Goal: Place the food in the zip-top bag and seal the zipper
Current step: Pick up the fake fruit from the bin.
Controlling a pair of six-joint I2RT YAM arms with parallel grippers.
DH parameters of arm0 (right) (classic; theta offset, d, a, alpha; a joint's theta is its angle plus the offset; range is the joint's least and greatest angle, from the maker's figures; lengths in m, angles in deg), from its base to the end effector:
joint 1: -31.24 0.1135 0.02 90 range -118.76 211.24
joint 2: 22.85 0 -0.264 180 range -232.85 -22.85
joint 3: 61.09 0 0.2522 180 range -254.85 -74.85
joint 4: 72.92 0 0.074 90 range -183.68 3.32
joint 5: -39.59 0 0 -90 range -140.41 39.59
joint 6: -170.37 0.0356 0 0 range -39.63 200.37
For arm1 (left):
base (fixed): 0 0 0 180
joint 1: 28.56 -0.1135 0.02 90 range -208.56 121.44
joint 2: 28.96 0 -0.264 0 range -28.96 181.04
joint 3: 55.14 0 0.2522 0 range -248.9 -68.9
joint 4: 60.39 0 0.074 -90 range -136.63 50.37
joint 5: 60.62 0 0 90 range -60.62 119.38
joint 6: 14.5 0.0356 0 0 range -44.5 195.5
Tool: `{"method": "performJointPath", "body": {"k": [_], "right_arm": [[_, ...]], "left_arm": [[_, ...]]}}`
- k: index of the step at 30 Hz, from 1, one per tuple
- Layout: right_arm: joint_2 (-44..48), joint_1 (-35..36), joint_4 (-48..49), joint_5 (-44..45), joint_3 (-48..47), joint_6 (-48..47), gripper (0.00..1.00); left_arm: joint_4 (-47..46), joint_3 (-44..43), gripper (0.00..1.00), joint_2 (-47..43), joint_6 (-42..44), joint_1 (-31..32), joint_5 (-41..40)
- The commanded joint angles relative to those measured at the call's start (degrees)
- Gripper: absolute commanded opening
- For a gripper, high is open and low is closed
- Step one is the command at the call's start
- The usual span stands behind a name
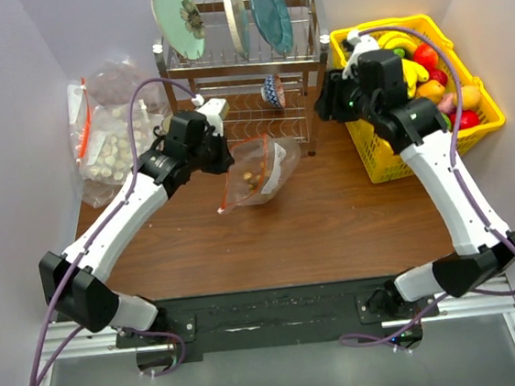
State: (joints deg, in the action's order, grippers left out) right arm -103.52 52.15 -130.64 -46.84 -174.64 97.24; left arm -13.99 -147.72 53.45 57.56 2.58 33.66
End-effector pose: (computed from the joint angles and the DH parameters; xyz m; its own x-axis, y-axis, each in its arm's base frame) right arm 0.2702 0.1009 0.4649 -0.4636 0.1329 -0.8760 -0.1765 0.9550 0.2383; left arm 0.2740 -0.1686 0.3550 -0.6560 0.0375 -0.7538 0.3838 0.8765 -0.2904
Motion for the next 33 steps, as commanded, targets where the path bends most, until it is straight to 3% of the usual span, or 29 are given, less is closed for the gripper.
{"method": "performJointPath", "body": {"k": [1,12,16,33], "right_arm": [[-3.6,-7.1,-1.4,-0.7,-5.0,1.5,0.51],[-18.3,-16.7,-2.4,7.1,-16.9,2.3,0.51],[-23.0,-18.3,-5.6,12.1,-21.1,1.1,0.62],[-30.3,-23.5,-3.3,17.3,-13.5,1.0,0.66]], "left_arm": [[2.9,-4.1,0.0,-2.4,2.4,-0.4,-3.3],[-0.1,0.2,0.0,0.4,2.6,-0.4,2.5],[-1.7,1.5,0.0,1.5,2.6,-0.4,4.9],[-3.4,2.0,0.0,1.8,3.2,-0.4,6.1]]}}
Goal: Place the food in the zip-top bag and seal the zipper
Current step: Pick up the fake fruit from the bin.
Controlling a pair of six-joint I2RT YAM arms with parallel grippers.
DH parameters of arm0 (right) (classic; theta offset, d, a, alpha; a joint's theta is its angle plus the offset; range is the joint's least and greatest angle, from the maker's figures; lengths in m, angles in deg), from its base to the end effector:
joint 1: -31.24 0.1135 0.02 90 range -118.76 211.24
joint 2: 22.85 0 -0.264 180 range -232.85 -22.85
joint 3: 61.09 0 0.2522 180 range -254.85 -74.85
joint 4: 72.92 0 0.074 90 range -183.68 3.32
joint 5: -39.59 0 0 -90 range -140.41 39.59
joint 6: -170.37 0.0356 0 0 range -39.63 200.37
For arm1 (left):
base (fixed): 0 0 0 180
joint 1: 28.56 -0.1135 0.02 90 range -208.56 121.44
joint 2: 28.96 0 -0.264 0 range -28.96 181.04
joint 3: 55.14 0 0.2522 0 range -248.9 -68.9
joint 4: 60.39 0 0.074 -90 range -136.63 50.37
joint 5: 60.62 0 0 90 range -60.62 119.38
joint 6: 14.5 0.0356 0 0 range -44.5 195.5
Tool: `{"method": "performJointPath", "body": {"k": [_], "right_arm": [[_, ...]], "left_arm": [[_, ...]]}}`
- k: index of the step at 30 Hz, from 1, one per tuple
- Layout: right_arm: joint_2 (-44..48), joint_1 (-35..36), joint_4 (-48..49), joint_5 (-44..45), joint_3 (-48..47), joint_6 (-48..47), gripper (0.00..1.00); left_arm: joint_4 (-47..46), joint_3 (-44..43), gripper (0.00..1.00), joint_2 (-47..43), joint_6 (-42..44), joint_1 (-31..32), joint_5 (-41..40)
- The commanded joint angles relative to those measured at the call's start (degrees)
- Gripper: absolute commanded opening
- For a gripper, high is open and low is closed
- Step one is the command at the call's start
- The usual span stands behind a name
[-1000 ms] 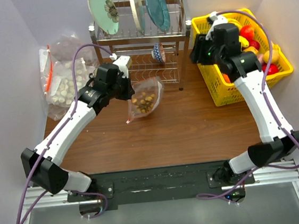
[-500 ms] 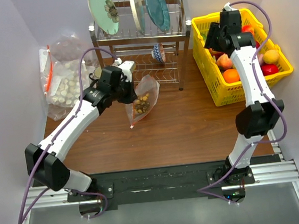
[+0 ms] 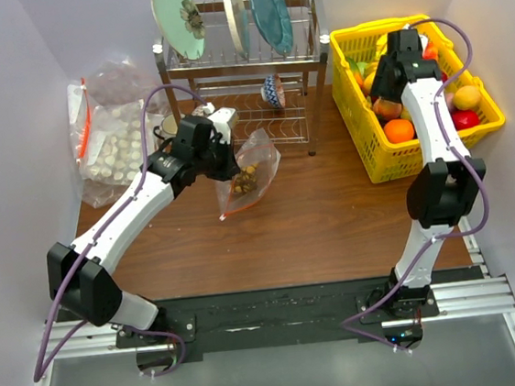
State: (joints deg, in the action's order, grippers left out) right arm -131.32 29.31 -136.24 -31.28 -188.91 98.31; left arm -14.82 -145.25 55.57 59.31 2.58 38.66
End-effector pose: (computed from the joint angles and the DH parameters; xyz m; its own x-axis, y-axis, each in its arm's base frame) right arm 0.4184 -0.0258 0.3727 -0.5777 0.3106 -0.7548 0.4683 0.8836 0.0052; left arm 0.2790 -0.1753 0.3307 -0.7000 0.1014 -0.7069 0.4383 0.8425 -0.3131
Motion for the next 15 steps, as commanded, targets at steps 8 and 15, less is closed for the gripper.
{"method": "performJointPath", "body": {"k": [8,15], "right_arm": [[-3.6,-1.1,1.8,1.3,0.9,0.4,0.6],[6.1,-1.1,2.2,-1.2,1.5,0.5,0.52]], "left_arm": [[-2.2,-0.3,0.0,-0.6,1.3,-0.5,1.0],[-2.0,-0.4,0.0,-0.8,1.3,-0.4,0.8]]}}
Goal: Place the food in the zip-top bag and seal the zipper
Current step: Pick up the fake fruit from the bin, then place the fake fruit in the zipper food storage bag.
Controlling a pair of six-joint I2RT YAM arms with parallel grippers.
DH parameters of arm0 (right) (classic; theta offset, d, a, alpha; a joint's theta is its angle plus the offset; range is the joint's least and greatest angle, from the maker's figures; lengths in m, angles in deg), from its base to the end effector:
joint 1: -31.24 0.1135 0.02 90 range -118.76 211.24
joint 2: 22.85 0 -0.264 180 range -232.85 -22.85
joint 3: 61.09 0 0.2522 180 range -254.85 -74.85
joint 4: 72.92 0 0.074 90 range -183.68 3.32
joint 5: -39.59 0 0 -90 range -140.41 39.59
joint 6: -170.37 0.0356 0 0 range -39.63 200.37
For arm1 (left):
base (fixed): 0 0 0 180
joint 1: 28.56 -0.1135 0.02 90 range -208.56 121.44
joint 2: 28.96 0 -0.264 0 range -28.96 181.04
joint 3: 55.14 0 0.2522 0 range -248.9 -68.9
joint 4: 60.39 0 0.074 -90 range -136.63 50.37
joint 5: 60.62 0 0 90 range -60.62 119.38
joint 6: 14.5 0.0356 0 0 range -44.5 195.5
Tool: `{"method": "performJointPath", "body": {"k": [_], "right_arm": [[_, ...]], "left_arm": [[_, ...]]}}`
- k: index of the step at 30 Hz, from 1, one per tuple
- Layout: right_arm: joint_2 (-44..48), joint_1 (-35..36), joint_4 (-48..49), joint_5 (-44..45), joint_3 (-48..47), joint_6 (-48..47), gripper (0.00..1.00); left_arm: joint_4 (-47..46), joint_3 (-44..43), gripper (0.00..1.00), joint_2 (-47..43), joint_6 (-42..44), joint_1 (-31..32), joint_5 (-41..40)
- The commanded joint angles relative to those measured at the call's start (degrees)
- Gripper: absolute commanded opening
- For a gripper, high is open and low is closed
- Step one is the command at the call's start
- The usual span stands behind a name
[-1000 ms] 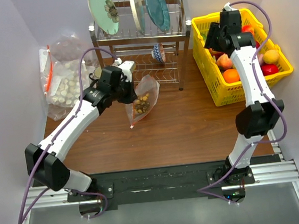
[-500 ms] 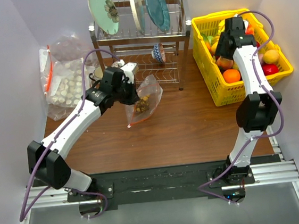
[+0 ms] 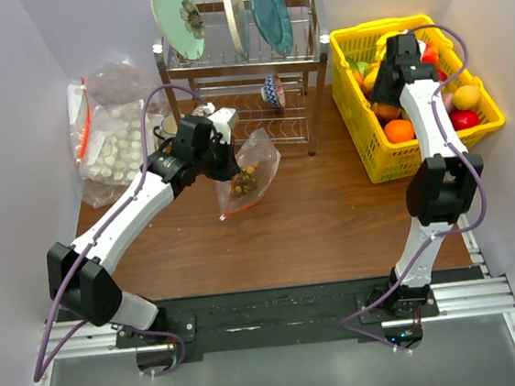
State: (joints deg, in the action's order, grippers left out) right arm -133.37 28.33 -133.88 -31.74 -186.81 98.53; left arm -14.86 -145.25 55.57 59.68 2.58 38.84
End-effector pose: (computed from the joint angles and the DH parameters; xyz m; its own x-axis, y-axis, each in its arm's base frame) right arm 0.4299 -0.0333 0.3497 -0.5954 0.3259 -0.7344 0.4806 0.8769 -0.0005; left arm 0.2790 -0.1754 0.3308 -0.6972 0.1071 -0.7088 0.4447 0.8401 -0.3105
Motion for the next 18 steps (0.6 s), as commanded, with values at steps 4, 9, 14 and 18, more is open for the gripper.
{"method": "performJointPath", "body": {"k": [4,9,14,18], "right_arm": [[12.5,-0.1,-0.6,-3.5,-0.5,0.5,0.52],[18.8,-0.1,1.2,-15.0,3.2,1.7,0.51],[25.1,-0.1,5.6,-28.2,10.0,3.2,0.51],[28.9,0.0,6.9,-34.2,11.9,3.3,0.51]], "left_arm": [[-2.1,-0.3,0.0,-0.9,1.0,-0.4,0.8],[-2.3,-0.1,0.0,-0.7,1.0,-0.4,1.4],[-2.6,-0.5,0.0,-0.1,1.0,-0.4,1.8],[-2.6,-1.1,0.0,0.2,1.0,-0.4,1.9]]}}
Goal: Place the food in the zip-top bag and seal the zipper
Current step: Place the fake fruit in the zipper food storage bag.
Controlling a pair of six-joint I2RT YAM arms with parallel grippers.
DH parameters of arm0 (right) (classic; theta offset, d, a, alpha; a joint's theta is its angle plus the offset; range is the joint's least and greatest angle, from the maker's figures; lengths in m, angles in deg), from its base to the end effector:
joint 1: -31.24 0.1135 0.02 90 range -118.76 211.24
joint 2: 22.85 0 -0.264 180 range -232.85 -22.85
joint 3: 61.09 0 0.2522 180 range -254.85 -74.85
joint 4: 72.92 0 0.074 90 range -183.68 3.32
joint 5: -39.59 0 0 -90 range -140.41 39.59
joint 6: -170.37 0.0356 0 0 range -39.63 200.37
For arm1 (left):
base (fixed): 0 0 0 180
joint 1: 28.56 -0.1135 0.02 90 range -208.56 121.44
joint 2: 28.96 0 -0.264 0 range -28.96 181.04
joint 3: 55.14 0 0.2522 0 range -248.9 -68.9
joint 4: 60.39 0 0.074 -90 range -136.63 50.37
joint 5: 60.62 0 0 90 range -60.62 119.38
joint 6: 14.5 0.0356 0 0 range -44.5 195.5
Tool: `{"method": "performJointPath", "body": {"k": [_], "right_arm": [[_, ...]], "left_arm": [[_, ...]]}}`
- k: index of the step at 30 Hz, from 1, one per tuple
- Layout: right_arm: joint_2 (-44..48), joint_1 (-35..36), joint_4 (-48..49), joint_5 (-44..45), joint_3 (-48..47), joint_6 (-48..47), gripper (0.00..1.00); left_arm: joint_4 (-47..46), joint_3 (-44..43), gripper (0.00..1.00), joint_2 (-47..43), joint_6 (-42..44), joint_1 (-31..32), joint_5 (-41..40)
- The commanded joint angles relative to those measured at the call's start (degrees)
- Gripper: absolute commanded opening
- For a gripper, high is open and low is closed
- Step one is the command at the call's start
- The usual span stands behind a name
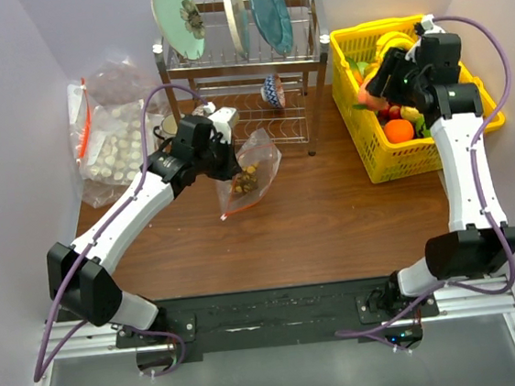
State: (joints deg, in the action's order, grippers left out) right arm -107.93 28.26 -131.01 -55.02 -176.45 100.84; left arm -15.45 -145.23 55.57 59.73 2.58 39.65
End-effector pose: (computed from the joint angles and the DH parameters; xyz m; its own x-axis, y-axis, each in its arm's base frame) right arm 0.3117 -0.0134 0.4526 -0.4432 0.3721 -0.8155 0.1450 0.9275 0.3445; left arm 0.2793 -0.1761 0.3316 -0.6929 0.1062 -0.7131 0.4556 0.8311 -0.3189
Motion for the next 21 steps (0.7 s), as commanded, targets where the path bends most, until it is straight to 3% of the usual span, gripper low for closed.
{"method": "performJointPath", "body": {"k": [1,5,9,14,21], "right_arm": [[4.1,0.1,4.9,-16.2,2.3,1.1,0.51],[6.9,0.3,11.3,-28.8,10.3,5.1,0.5],[9.6,2.5,23.6,-37.7,18.5,12.1,0.49],[9.1,14.9,21.8,-35.5,21.5,7.7,0.48],[9.1,24.3,28.3,-35.2,27.8,8.6,0.47]], "left_arm": [[-1.9,-1.3,0.0,0.3,0.9,-0.4,1.0],[-1.0,-2.5,0.0,1.8,0.7,-0.5,0.8],[0.4,-4.5,0.0,3.7,0.4,-0.4,1.2],[1.8,-6.8,0.0,5.2,0.2,-0.4,1.1],[3.4,-9.3,0.0,6.5,0.0,-0.4,1.4]]}}
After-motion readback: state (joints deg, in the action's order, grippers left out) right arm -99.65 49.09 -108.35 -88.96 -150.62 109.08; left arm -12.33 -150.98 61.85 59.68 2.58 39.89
